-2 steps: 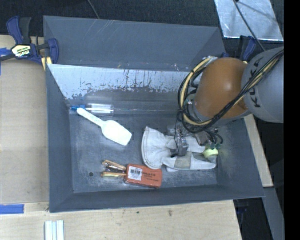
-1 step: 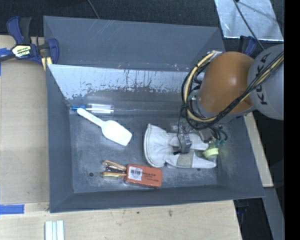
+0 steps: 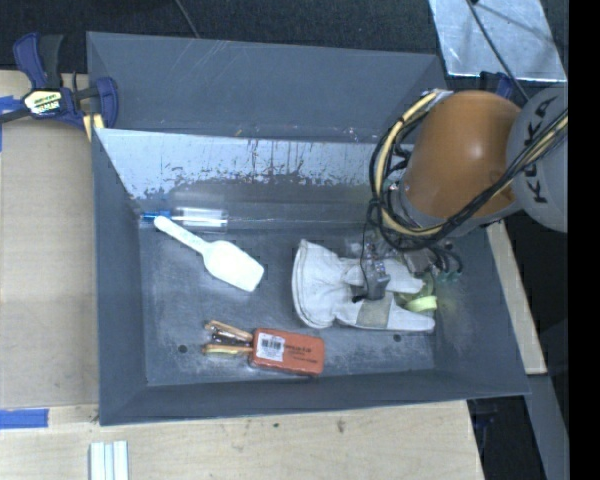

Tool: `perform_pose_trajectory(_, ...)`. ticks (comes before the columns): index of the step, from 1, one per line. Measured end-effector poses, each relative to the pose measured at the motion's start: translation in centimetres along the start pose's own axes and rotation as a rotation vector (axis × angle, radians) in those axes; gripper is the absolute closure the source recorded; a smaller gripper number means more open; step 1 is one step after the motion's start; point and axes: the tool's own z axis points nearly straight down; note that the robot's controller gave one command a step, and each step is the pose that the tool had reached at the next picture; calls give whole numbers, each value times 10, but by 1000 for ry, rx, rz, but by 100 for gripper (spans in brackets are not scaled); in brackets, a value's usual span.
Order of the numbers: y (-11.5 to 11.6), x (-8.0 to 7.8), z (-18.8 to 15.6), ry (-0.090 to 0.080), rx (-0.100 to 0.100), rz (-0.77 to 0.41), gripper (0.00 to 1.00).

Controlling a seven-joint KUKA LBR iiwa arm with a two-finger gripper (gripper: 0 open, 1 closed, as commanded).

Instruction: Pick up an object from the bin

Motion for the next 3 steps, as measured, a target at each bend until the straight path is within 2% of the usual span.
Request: perform_pose_trajectory(3,-1,-2,-36,-9,2,1,100)
